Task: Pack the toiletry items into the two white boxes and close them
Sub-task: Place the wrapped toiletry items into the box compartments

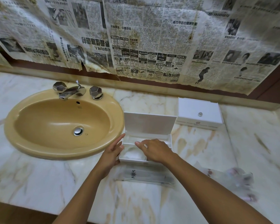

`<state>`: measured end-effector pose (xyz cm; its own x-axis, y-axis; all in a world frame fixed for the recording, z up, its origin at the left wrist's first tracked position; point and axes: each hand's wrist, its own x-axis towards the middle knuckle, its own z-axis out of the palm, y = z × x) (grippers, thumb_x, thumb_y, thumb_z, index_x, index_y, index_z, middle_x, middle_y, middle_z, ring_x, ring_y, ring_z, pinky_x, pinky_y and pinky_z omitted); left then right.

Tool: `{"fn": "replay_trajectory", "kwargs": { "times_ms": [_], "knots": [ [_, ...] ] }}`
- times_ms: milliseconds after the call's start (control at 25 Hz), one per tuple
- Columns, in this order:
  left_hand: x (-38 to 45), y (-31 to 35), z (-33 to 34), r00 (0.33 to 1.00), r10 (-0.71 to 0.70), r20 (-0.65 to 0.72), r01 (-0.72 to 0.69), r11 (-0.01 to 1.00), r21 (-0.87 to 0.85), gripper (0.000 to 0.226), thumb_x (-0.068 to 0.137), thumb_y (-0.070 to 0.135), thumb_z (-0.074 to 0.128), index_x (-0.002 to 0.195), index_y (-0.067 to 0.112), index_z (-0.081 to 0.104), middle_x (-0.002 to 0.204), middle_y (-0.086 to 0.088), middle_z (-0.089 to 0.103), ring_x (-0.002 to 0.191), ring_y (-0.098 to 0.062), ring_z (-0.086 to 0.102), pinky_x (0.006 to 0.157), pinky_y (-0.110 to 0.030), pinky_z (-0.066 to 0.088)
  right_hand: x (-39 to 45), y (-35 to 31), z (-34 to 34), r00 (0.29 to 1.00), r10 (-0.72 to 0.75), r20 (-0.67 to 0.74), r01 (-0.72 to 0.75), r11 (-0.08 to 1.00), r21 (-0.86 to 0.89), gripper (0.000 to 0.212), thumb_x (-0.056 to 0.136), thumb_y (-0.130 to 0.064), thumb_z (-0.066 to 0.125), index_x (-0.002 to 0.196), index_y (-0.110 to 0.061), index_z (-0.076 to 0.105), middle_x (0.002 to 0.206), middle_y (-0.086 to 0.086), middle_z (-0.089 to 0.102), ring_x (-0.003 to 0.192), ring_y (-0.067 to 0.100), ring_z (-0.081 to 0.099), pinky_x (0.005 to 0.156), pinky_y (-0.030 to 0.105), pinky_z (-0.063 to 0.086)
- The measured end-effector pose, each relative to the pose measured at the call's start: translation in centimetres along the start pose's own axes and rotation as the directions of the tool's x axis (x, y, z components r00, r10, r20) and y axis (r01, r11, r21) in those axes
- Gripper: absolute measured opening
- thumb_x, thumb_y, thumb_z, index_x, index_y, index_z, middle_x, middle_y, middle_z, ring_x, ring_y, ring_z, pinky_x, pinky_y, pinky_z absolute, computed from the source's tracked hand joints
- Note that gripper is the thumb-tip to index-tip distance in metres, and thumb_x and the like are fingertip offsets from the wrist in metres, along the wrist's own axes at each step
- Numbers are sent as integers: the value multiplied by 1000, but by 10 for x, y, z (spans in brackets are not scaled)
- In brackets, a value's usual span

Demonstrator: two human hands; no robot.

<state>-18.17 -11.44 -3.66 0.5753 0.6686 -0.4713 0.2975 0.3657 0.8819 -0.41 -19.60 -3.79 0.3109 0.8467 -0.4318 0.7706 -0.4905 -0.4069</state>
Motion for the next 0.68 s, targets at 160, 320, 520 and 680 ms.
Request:
{"fn": "replay_trajectory", "kwargs": {
  "times_ms": [160, 320, 520, 680],
  "knots": [
    [0, -1, 1, 1000, 6, 6, -6, 1000, 5, 38, 106, 29, 48, 131, 58, 49, 159, 3, 36, 148, -13, 31, 102, -40, 38, -16, 2, 3, 977, -76, -200, 68, 997, -45, 50, 95, -56, 33, 118, -20, 60, 112, 4, 64, 111, 26, 53, 97, 43, 38],
    [1, -2, 1, 1000, -3, -1, 3, 1000, 10, 37, 107, 28, 47, 128, 58, 50, 158, 7, 37, 142, -12, 37, 98, -38, 41, -55, 5, 20, 708, -249, -661, 258, 962, -86, 27, 85, -33, 54, 104, -20, 67, 90, -5, 64, 87, 17, 57, 79, 31, 46],
    [2, -3, 0, 1000, -1, -1, 1, 1000, 5, 38, 106, 27, 47, 125, 59, 52, 154, 10, 40, 143, -13, 38, 95, -36, 40, -92, 19, 62, 720, -338, -606, 280, 941, -192, 23, 69, -21, 71, 92, -24, 65, 80, -8, 59, 76, 15, 56, 66, 22, 38],
    [2, -3, 0, 1000, 5, -5, -5, 1000, 14, 38, 106, 27, 48, 122, 62, 52, 149, 10, 42, 139, -11, 40, 98, -39, 41, -95, 21, 82, 796, -338, -502, 261, 940, -219, 48, 57, -29, 82, 101, -27, 62, 88, -10, 62, 77, 13, 60, 59, 23, 50]
  ]
}}
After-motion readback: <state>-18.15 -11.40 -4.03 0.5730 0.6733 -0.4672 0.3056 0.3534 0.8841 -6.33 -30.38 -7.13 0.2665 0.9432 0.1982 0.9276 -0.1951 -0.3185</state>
